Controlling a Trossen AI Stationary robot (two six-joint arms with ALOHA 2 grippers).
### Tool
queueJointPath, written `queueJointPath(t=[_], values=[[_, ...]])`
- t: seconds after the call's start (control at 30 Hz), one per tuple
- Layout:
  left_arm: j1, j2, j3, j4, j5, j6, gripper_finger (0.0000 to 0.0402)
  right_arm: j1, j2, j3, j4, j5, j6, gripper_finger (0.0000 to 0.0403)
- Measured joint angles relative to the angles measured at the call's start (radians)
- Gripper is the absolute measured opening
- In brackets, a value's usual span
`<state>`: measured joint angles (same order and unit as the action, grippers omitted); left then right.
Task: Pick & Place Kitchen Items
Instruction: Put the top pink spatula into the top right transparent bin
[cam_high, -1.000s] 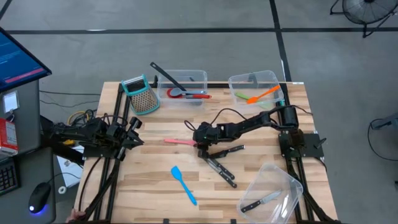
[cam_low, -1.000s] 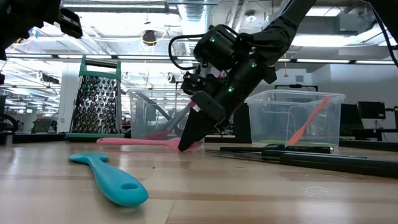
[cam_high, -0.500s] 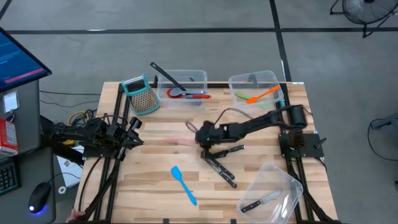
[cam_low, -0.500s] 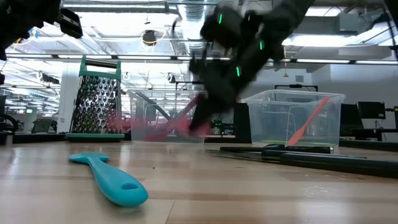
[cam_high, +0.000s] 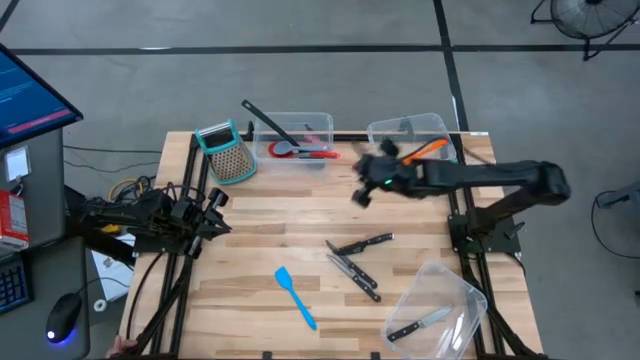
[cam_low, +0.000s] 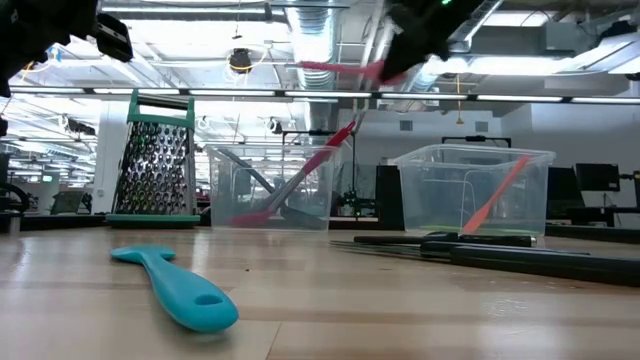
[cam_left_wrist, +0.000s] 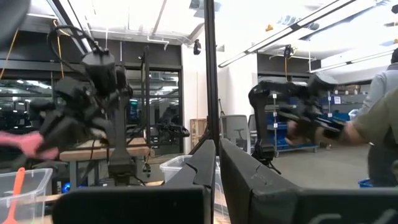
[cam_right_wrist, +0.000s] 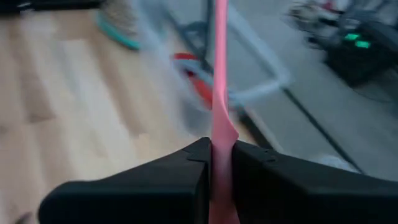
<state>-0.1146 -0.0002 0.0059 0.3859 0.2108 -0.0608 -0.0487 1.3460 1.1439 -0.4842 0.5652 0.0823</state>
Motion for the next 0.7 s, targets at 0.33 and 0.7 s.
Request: queueJointPath(t=[0.33, 0.7], values=[[0.000, 0.000, 0.000, 0.000, 0.000, 0.000, 0.0008, -0.200, -0.230, 0.002, -0.551, 0.068, 0.099, 0.0025], [0.000, 0.000, 0.000, -0.001, 0.000, 0.000, 0.0008, -0.407, -0.184, 0.002, -0.821, 0.022, -0.200, 0.0025]])
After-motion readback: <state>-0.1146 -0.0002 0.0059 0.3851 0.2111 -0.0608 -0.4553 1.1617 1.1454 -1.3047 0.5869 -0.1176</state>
